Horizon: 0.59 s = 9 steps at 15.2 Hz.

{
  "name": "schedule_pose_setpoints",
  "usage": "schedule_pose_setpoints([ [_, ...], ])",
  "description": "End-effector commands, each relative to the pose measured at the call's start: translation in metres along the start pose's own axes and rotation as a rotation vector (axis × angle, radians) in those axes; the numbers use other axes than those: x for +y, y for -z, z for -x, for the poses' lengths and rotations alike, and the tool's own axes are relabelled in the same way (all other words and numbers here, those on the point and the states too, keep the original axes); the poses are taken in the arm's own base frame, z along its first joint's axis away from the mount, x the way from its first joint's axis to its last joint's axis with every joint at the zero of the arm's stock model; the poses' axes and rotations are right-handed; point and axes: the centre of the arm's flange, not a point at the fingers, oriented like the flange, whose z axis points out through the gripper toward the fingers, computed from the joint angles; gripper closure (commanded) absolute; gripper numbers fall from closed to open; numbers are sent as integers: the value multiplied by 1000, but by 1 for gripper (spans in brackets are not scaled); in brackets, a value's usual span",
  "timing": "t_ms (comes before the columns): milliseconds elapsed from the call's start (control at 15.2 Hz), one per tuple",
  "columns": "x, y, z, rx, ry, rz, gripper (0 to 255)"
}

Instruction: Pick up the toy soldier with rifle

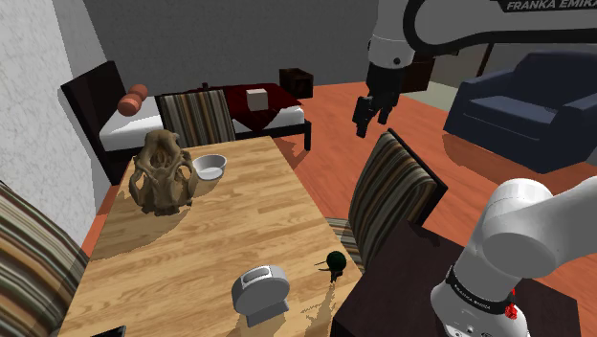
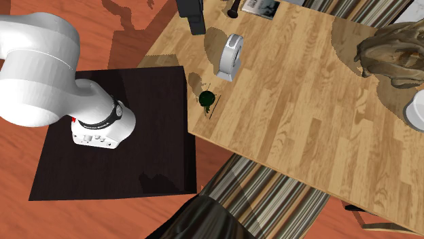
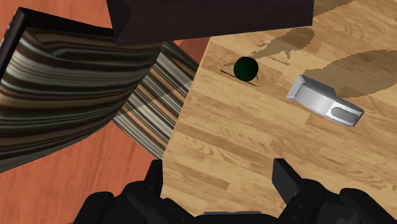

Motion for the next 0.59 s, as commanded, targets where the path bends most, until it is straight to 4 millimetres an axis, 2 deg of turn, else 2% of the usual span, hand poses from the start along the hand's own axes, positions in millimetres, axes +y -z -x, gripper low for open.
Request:
schedule_pose_setpoints([
  [0,0,0,0,0,0,0,0],
  [528,-33,-100,6,-47,-36,9,0],
])
